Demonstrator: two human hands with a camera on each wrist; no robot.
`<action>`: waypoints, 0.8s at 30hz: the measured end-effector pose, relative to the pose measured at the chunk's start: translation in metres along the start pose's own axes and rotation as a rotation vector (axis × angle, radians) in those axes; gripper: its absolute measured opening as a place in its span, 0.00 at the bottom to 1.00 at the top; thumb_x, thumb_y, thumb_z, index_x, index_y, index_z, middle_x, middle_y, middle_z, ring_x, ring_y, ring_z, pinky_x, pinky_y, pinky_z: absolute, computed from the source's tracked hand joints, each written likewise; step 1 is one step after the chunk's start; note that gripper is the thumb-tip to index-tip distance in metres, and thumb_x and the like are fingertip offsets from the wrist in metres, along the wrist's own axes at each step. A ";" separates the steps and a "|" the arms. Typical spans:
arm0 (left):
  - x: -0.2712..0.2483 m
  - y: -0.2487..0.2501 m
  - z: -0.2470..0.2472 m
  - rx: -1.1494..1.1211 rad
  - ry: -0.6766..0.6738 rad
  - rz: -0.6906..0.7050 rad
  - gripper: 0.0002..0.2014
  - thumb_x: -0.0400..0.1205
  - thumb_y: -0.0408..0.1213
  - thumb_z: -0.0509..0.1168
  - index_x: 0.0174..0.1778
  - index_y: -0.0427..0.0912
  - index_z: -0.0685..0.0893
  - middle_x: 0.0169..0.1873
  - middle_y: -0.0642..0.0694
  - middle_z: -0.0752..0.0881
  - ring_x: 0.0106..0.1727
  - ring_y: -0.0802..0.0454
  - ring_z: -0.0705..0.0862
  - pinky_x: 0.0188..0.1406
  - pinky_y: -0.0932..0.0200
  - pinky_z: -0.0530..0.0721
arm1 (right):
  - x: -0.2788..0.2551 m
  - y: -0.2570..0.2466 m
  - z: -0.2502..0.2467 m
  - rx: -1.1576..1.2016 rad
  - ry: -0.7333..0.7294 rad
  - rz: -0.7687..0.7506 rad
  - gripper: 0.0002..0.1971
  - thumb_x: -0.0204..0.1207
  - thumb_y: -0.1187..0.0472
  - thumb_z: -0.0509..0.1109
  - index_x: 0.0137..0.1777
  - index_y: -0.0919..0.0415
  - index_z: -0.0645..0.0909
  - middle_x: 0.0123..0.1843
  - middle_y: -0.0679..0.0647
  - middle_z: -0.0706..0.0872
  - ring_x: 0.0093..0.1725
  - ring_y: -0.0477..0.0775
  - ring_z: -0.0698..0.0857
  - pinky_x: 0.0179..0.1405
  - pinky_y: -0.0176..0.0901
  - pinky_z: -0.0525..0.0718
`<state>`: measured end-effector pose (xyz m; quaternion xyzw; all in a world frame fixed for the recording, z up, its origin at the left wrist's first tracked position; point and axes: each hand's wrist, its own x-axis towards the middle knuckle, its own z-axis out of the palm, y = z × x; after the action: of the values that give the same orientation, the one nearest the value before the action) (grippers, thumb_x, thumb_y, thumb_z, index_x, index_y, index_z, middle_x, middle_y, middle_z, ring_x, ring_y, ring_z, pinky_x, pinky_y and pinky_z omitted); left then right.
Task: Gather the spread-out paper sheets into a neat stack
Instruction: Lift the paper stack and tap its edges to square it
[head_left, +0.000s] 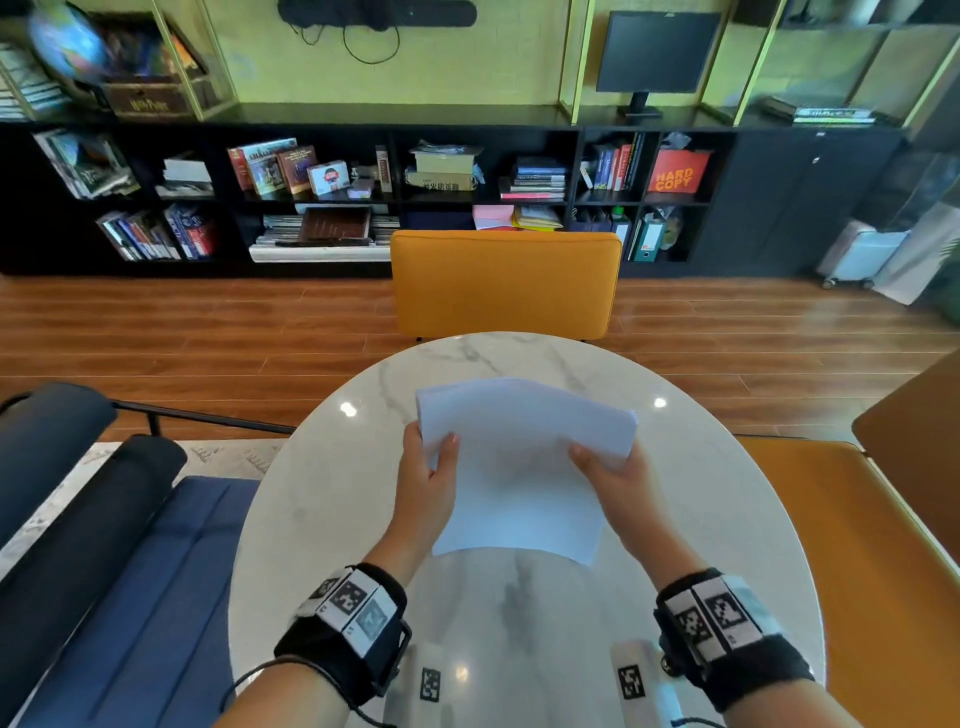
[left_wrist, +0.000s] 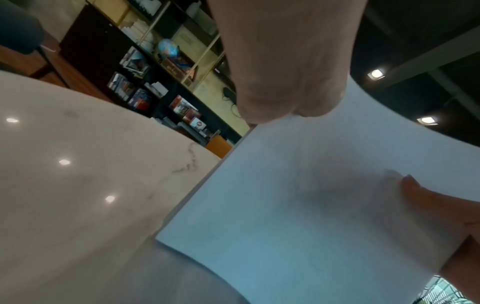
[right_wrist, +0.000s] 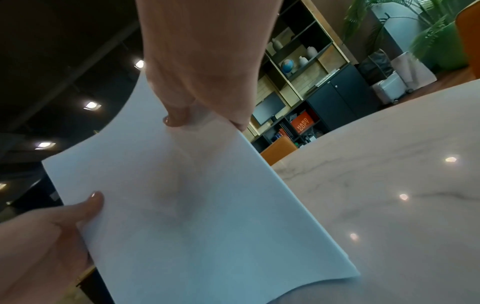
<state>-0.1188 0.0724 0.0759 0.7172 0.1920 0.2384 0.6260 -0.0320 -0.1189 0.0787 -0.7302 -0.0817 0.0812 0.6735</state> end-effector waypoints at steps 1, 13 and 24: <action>-0.003 -0.003 0.000 -0.008 -0.017 -0.024 0.08 0.87 0.39 0.57 0.60 0.45 0.71 0.54 0.51 0.83 0.54 0.63 0.85 0.45 0.72 0.82 | -0.001 0.002 0.001 -0.007 0.002 0.023 0.15 0.68 0.53 0.76 0.55 0.50 0.83 0.52 0.56 0.91 0.51 0.57 0.90 0.50 0.60 0.88; 0.002 0.000 -0.013 0.120 0.127 0.110 0.04 0.84 0.33 0.62 0.49 0.43 0.72 0.36 0.51 0.80 0.36 0.51 0.79 0.29 0.72 0.75 | -0.005 -0.008 -0.007 -0.198 0.197 -0.022 0.46 0.63 0.56 0.81 0.79 0.47 0.60 0.61 0.54 0.78 0.61 0.52 0.78 0.63 0.47 0.77; 0.029 0.072 -0.032 0.472 -0.221 0.764 0.06 0.79 0.37 0.67 0.42 0.39 0.78 0.30 0.45 0.82 0.32 0.42 0.79 0.34 0.50 0.74 | -0.018 -0.077 0.022 -0.219 -0.081 -0.234 0.08 0.69 0.62 0.77 0.37 0.45 0.88 0.37 0.46 0.91 0.40 0.50 0.88 0.45 0.45 0.85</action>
<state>-0.1152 0.1047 0.1534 0.8806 -0.1049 0.3238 0.3298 -0.0549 -0.0957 0.1535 -0.7810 -0.2015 0.0222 0.5907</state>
